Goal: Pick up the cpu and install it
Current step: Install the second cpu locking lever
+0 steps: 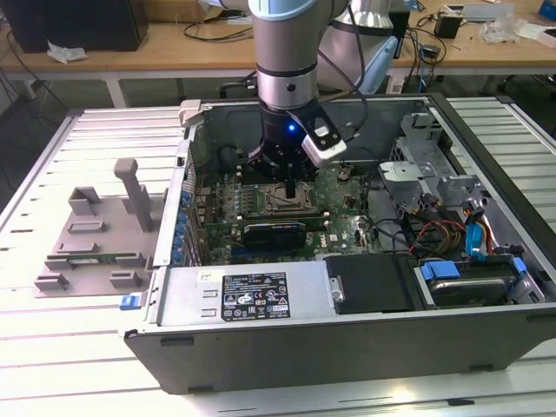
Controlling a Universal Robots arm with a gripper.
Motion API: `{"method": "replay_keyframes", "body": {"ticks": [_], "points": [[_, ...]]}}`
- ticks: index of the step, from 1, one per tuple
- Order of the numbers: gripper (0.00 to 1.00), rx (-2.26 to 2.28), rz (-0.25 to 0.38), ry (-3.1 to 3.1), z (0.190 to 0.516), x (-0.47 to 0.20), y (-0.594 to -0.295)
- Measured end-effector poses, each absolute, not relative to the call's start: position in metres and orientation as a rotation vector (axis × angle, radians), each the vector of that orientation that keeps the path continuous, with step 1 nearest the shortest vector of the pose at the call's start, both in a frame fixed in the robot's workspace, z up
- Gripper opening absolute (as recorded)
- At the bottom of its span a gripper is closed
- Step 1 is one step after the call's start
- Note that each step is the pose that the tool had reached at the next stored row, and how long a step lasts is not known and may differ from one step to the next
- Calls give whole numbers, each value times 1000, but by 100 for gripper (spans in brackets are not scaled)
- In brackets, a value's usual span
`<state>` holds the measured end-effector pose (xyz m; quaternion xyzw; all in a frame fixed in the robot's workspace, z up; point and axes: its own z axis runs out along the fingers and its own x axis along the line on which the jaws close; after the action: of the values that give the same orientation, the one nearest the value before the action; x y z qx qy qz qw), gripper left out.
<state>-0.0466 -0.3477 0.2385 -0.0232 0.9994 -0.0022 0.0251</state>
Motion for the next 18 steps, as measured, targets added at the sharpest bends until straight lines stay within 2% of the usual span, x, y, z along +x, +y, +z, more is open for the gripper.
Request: {"method": "replay_keyframes", "body": {"ticks": [18], "points": [[11,-72,-6,3091,235,-58,-358]]}}
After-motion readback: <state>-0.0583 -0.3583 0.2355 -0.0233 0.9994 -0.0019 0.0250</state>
